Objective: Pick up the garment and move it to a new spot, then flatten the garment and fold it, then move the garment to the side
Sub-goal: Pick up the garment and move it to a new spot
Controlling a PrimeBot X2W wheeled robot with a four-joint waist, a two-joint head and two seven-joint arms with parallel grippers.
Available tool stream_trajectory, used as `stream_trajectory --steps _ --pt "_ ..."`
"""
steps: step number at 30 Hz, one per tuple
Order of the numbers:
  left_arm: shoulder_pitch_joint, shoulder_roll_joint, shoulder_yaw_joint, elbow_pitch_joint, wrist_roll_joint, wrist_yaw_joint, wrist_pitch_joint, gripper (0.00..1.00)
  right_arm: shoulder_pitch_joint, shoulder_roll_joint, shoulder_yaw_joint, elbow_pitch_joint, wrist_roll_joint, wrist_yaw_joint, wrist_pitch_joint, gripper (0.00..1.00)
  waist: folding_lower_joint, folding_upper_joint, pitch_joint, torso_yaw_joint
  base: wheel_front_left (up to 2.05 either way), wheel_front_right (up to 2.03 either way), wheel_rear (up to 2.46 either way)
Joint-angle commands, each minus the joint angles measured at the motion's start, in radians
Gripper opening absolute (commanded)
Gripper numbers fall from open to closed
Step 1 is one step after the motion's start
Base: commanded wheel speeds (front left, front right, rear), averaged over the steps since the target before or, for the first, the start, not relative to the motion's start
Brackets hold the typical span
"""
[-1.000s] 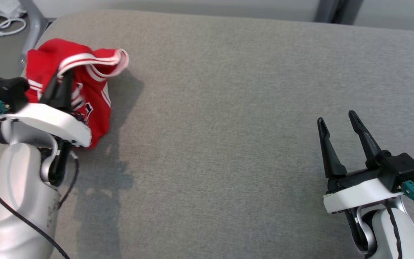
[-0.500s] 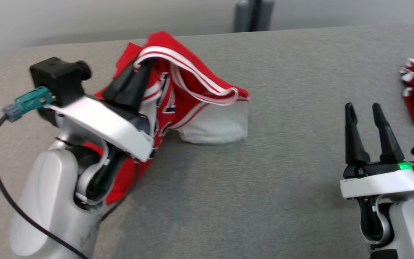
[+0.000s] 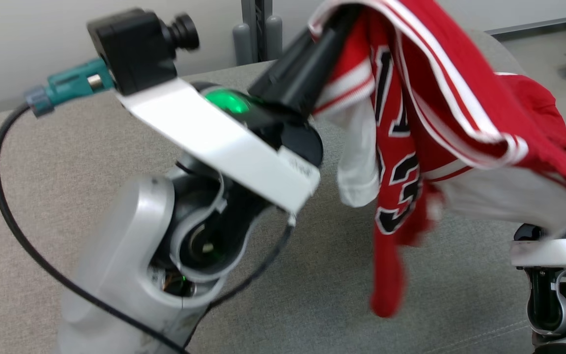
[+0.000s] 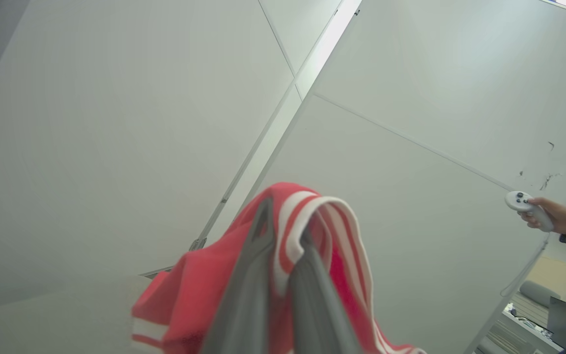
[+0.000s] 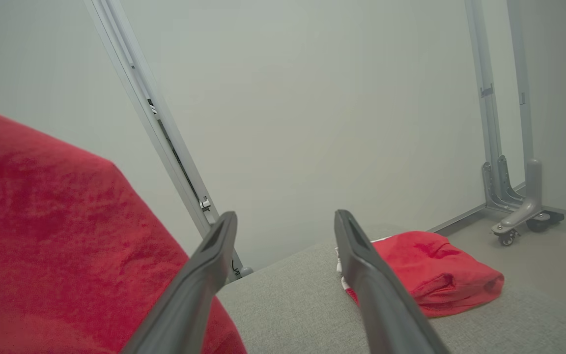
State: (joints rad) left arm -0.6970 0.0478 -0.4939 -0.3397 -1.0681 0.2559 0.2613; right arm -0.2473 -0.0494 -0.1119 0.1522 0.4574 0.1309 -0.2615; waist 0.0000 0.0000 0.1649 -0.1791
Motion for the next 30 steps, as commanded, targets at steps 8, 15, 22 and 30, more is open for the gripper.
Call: stream_trajectory --steps 8,15,22,30 --pt "0.093 0.150 0.069 0.251 0.093 0.039 -0.070 0.00 0.010 -0.003 0.016 -0.012 0.001 0.000 -0.005 1.00 0.0000 0.0000 -0.009 0.025 0.00 0.00 0.00" --pt "0.241 0.270 0.160 0.577 0.098 -0.019 -0.180 0.00 0.003 -0.004 0.035 -0.019 -0.025 0.000 -0.005 1.00 0.0000 0.0000 0.016 0.066 0.00 0.00 0.00" --pt "0.224 0.250 0.205 0.874 0.087 -0.081 -0.304 0.42 -0.011 -0.004 0.072 -0.017 -0.066 0.000 -0.005 1.00 0.0000 0.0000 0.025 0.106 0.00 0.00 0.00" --pt "0.160 0.203 0.207 1.078 0.104 -0.154 -0.456 1.00 -0.017 -0.003 0.134 -0.002 -0.100 0.000 -0.005 1.00 0.0000 0.0000 -0.004 0.154 0.00 0.00 0.00"
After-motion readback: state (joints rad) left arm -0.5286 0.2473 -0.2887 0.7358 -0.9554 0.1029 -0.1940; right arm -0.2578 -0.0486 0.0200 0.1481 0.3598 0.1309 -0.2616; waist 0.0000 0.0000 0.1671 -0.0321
